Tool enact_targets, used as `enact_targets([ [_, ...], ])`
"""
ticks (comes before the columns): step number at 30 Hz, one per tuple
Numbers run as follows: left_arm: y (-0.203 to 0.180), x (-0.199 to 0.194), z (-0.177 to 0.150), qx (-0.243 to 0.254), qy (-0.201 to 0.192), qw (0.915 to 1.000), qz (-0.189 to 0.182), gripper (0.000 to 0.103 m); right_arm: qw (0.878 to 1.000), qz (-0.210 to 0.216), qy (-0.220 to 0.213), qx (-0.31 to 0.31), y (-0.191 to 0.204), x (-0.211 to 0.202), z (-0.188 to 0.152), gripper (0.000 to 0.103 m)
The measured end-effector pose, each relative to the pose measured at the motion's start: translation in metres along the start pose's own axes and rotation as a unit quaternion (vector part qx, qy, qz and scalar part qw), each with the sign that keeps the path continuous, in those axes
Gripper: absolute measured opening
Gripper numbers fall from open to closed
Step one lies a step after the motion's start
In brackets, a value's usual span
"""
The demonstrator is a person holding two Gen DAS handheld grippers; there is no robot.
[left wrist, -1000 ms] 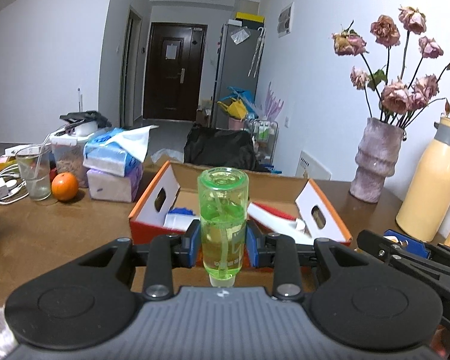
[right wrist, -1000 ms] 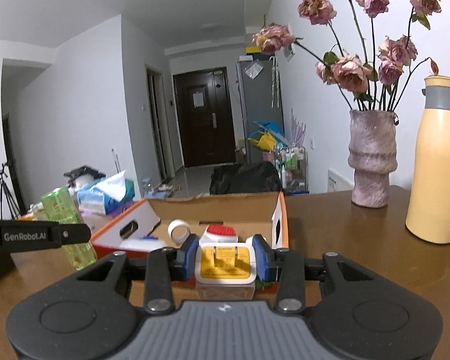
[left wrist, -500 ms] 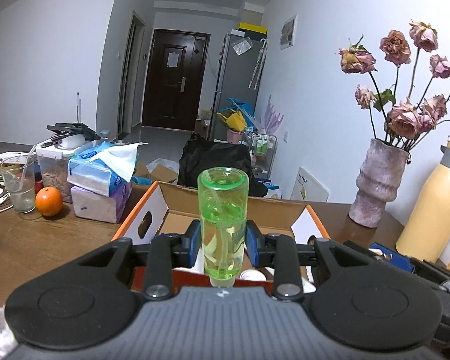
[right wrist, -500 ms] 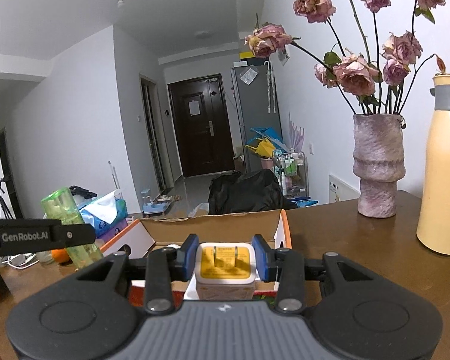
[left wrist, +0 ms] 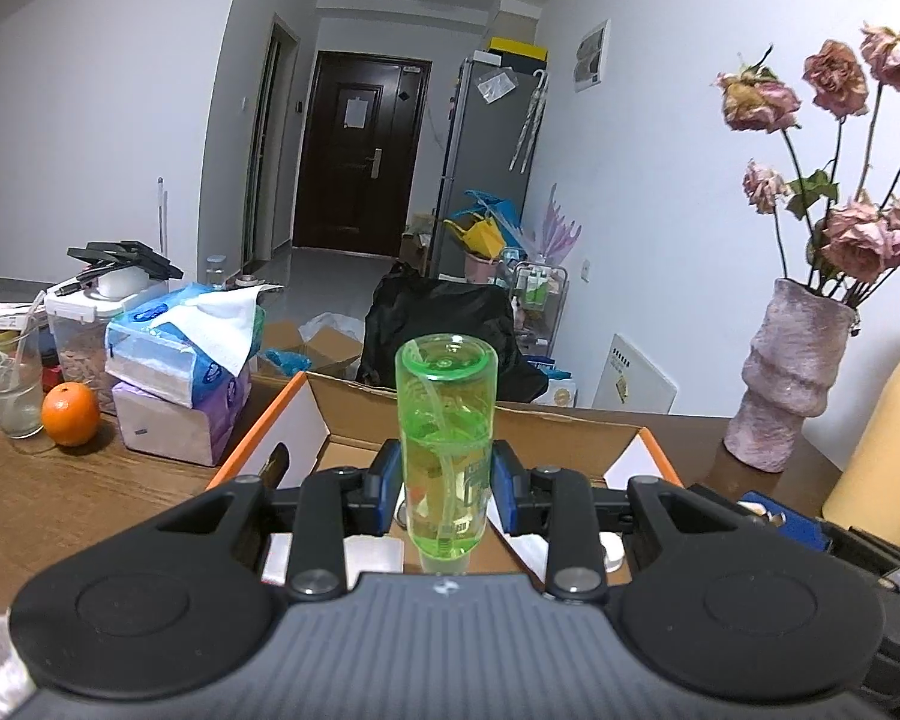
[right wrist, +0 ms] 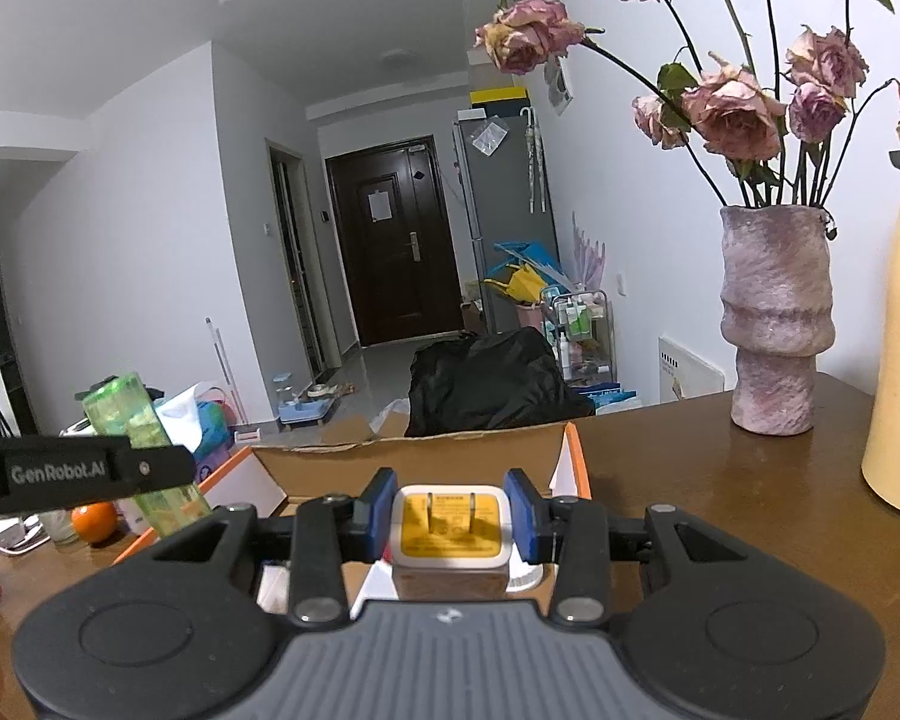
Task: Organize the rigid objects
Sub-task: 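Carry the green bottle and plug adapter over the cardboard box with both tools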
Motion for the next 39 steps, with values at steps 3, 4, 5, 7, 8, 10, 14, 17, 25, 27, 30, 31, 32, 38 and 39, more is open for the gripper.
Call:
enact_targets([
  [3,0.000,0.013,0.002,0.000,0.002,1.0000,0.004,0.032,1.000,-0.002,0.000,0.000,-0.002,0.013,0.004,0.038],
  [4,0.000,0.017,0.003,0.001,0.002,1.0000,0.007,0.032,1.000,-0.002,0.000,-0.001,-0.003,0.017,0.005,0.038],
  [5,0.001,0.022,0.004,0.002,0.003,1.0000,0.009,0.032,1.000,-0.003,0.000,-0.001,-0.003,0.022,0.006,0.038],
  [7,0.002,0.031,0.006,0.003,0.004,0.9999,0.012,0.032,1.000,-0.004,0.002,-0.001,-0.005,0.032,0.008,0.038],
  [8,0.002,0.035,0.006,0.003,0.005,0.9999,0.013,0.032,1.000,-0.005,0.003,-0.002,-0.006,0.036,0.008,0.038],
  [10,0.003,0.044,0.008,0.005,0.006,0.9998,0.016,0.032,1.000,-0.006,0.004,-0.003,-0.006,0.044,0.010,0.038],
  [14,0.005,0.060,0.010,0.008,0.010,0.9997,0.020,0.032,1.000,-0.009,0.007,-0.006,-0.007,0.059,0.012,0.038],
  [17,0.005,0.070,0.011,0.013,0.012,0.9996,0.023,0.032,1.000,-0.010,0.011,-0.008,-0.008,0.070,0.013,0.038],
  [25,0.010,0.093,0.013,0.023,0.012,0.9990,0.037,0.032,0.999,-0.007,0.023,-0.024,-0.004,0.094,0.014,0.038],
  [27,0.014,0.097,0.013,0.024,0.012,0.9988,0.041,0.032,0.999,-0.005,0.026,-0.028,-0.003,0.099,0.013,0.038],
  [30,0.018,0.103,0.012,0.025,0.020,0.9987,0.040,0.032,0.999,-0.005,0.036,-0.035,-0.001,0.105,0.011,0.038],
  [31,0.019,0.105,0.011,0.027,0.023,0.9986,0.039,0.032,0.998,-0.005,0.041,-0.036,-0.001,0.107,0.010,0.038],
  [32,0.020,0.107,0.010,0.028,0.029,0.9985,0.038,0.032,0.998,-0.005,0.047,-0.039,-0.001,0.109,0.008,0.038],
  [38,0.027,0.107,0.006,0.022,0.035,0.9980,0.047,0.073,0.998,-0.013,0.064,-0.024,-0.006,0.108,0.007,0.064],
  [39,0.028,0.104,0.006,0.024,0.029,0.9979,0.054,0.086,0.998,-0.013,0.063,-0.021,-0.007,0.107,0.007,0.068],
])
Point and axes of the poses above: each gripper's, at about its wrist camera, not at the fingertips, and x roughly the way its jaws point, y to its left, z to its top, the point moved 5 cm from there along x, roughly the way its jaws point, and after that the axes turned 4 degrees about -x, right-handed, at the moved point
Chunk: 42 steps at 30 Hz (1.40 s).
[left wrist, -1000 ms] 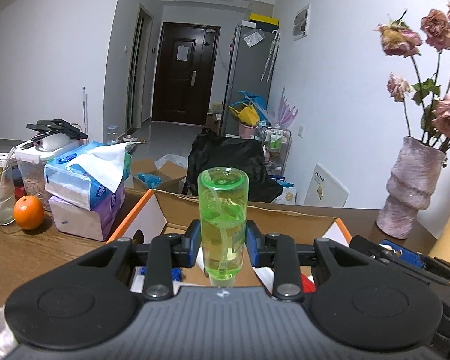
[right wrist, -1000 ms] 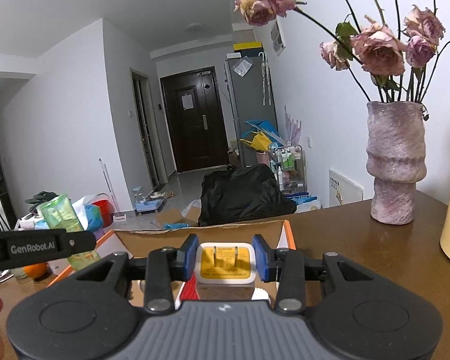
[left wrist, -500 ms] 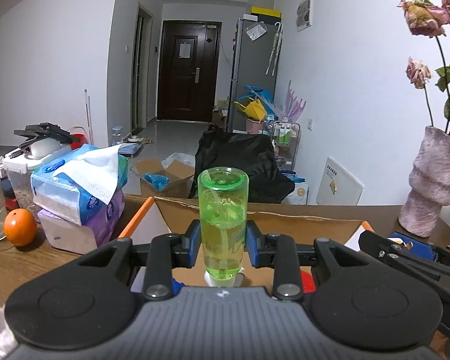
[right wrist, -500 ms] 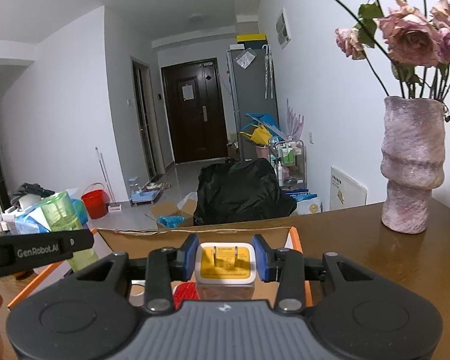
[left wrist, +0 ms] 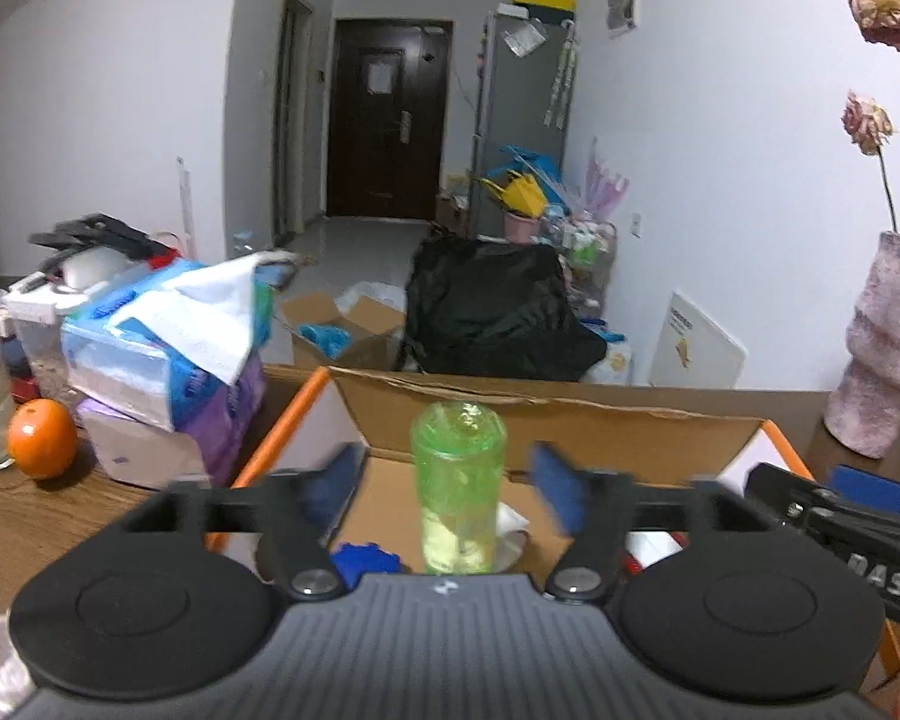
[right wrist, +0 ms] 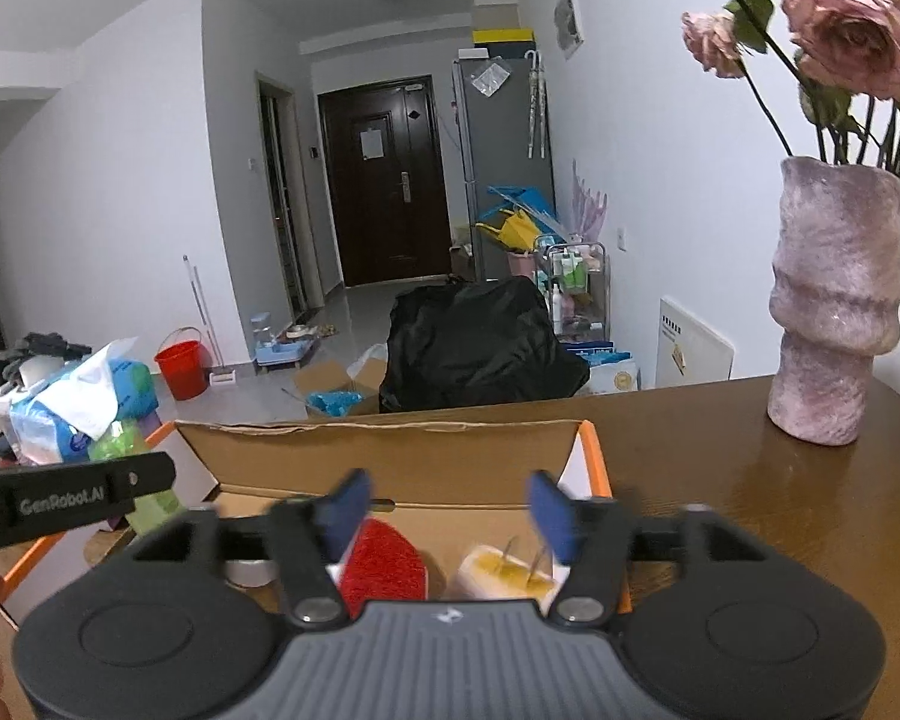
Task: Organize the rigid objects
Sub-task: 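Open both tools to drop the green bottle and plug adapter into the box, then move both open tools back toward the remaining items on the table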
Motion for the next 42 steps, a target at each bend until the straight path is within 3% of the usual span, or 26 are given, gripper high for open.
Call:
enact_targets([
  [2,0.001,-0.004,0.002,0.007,-0.013,0.9998,0.012,0.101,1.000,-0.002,-0.002,-0.001,0.000,-0.003,0.001,0.082],
  [5,0.000,-0.010,0.004,0.010,-0.025,0.9995,0.017,0.103,1.000,-0.001,-0.008,-0.002,0.000,-0.006,0.002,0.101],
  [6,0.000,-0.012,0.004,0.012,-0.027,0.9994,0.017,0.103,1.000,-0.002,-0.011,-0.003,-0.001,-0.007,0.003,0.102],
  [27,-0.004,-0.033,0.002,0.023,-0.035,0.9989,0.020,0.103,0.999,-0.009,-0.029,-0.021,-0.002,-0.040,0.006,0.103],
  [42,0.001,-0.064,-0.015,0.023,-0.031,0.9990,0.024,0.103,0.998,-0.024,-0.037,-0.040,-0.008,-0.081,-0.010,0.103],
])
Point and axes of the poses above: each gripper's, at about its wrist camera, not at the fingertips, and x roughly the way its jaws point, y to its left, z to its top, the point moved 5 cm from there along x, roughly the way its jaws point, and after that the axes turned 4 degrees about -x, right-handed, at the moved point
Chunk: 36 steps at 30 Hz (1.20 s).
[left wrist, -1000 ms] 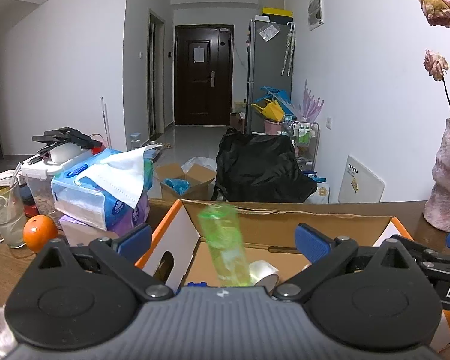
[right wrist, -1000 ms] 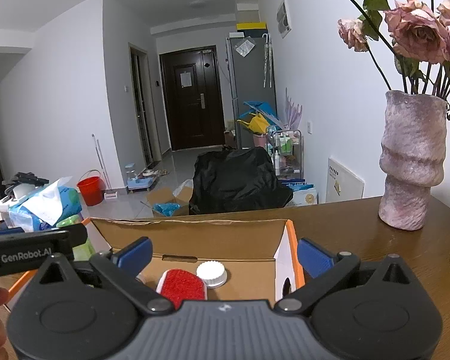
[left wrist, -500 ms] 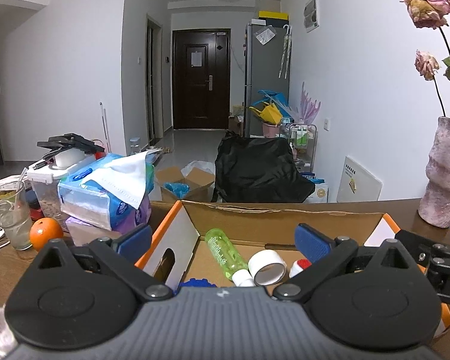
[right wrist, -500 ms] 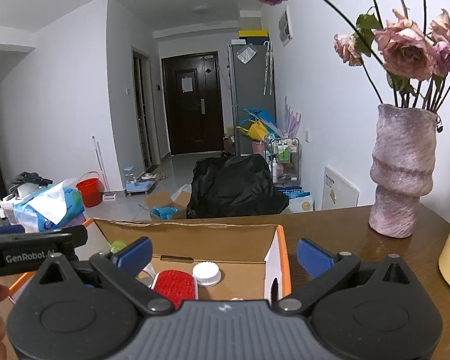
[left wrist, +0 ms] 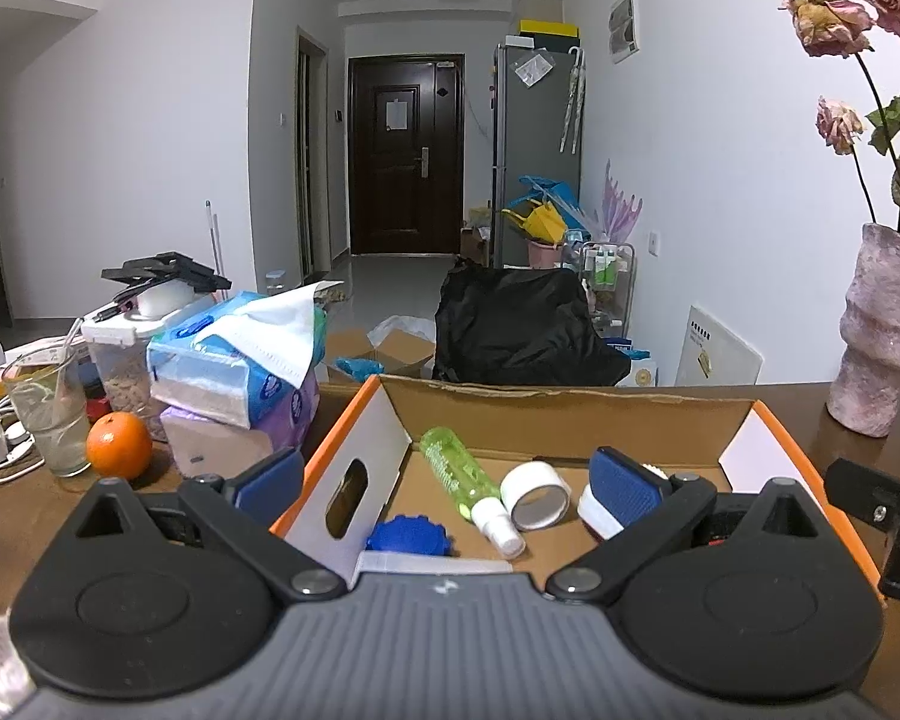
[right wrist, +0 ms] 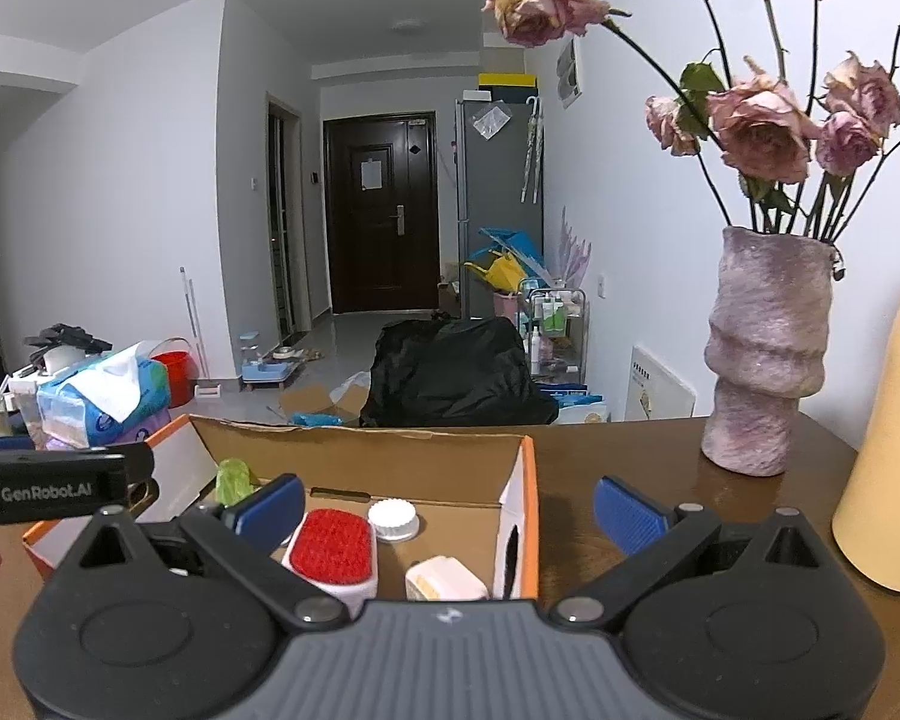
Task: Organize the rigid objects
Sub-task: 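Move both open tools back toward the remaining items on the table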
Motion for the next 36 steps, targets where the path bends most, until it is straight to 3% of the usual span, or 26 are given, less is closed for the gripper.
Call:
enact_targets([
  [15,0.004,-0.037,-0.026,-0.001,0.016,0.9999,0.000,0.103,1.000,-0.012,0.005,-0.010,-0.011,-0.044,-0.025,0.103],
  [36,0.003,-0.085,-0.083,0.009,0.065,0.9978,0.003,0.103,0.996,-0.019,0.077,-0.038,-0.022,-0.095,-0.098,0.103],
])
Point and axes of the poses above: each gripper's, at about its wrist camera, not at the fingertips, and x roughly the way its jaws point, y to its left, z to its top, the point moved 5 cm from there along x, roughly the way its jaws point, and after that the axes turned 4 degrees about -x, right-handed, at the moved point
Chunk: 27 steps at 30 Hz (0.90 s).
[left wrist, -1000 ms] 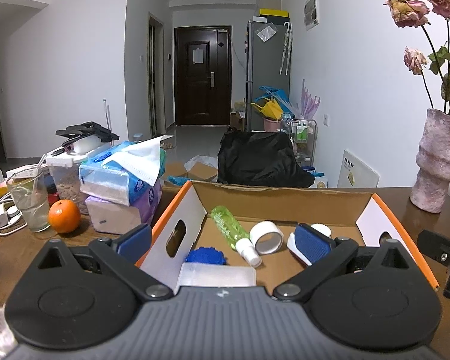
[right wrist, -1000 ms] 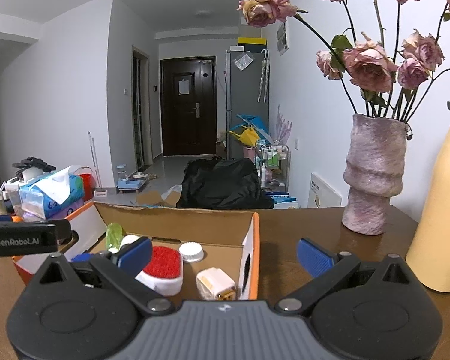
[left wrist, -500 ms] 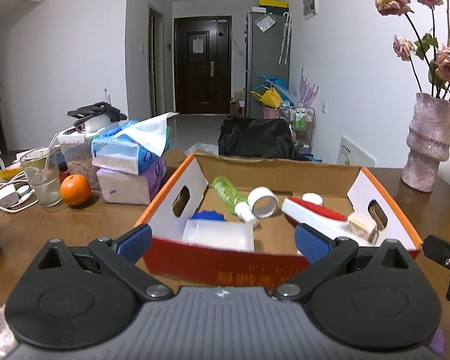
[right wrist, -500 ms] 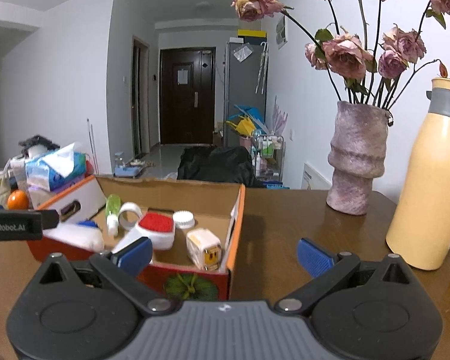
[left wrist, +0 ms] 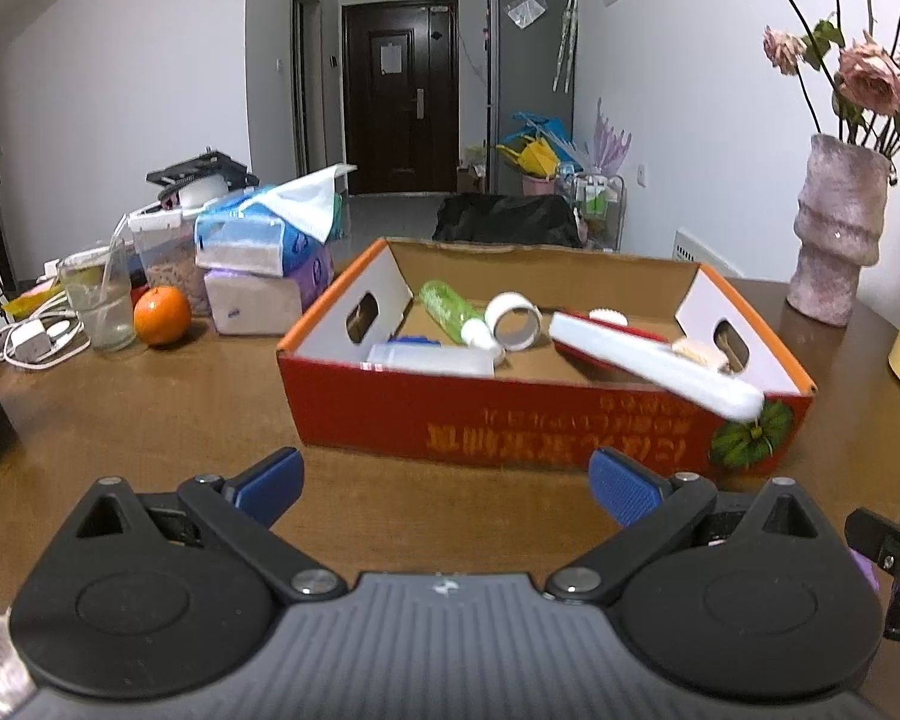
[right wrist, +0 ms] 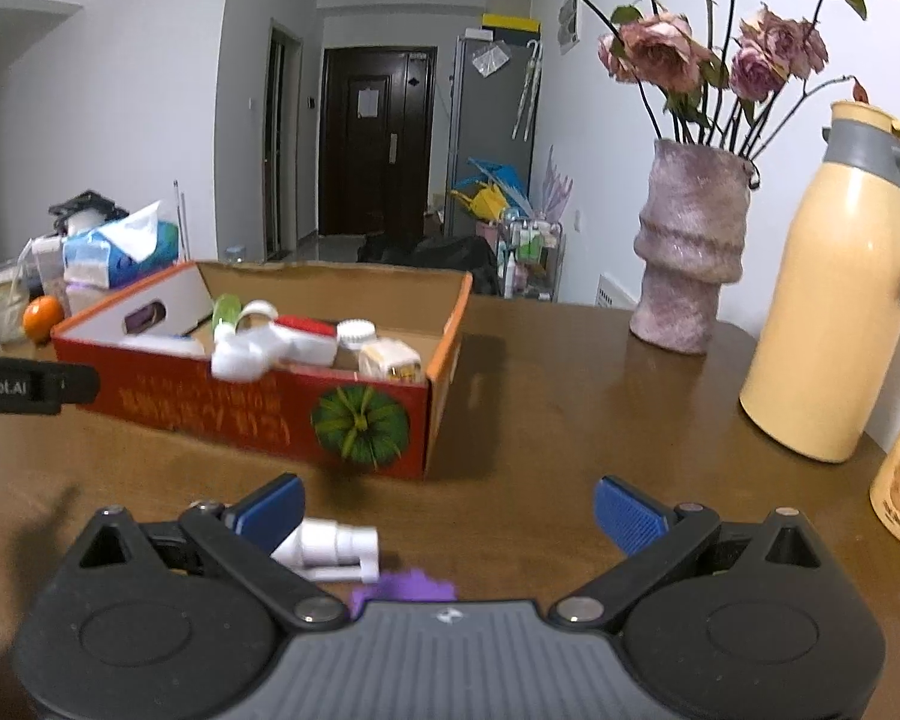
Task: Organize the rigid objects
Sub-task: 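Move both open tools back toward the remaining items on the table, then grasp the white nasal spray bottle with the left tool while the right tool grasps the purple cap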
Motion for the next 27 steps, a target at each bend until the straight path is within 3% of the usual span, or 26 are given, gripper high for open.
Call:
enact_targets([
  [9,-0.002,-0.008,-0.026,0.004,0.026,0.9997,-0.001,0.103,0.999,0.006,0.039,-0.015,-0.002,-0.005,-0.032,0.103],
  [17,-0.007,-0.013,-0.043,0.014,0.045,0.9988,-0.010,0.103,0.998,0.015,0.051,-0.014,-0.001,-0.001,-0.038,0.101],
  [27,-0.007,-0.009,-0.044,0.011,0.053,0.9985,-0.010,0.103,0.998,0.018,0.062,-0.007,0.002,0.013,-0.040,0.089],
])
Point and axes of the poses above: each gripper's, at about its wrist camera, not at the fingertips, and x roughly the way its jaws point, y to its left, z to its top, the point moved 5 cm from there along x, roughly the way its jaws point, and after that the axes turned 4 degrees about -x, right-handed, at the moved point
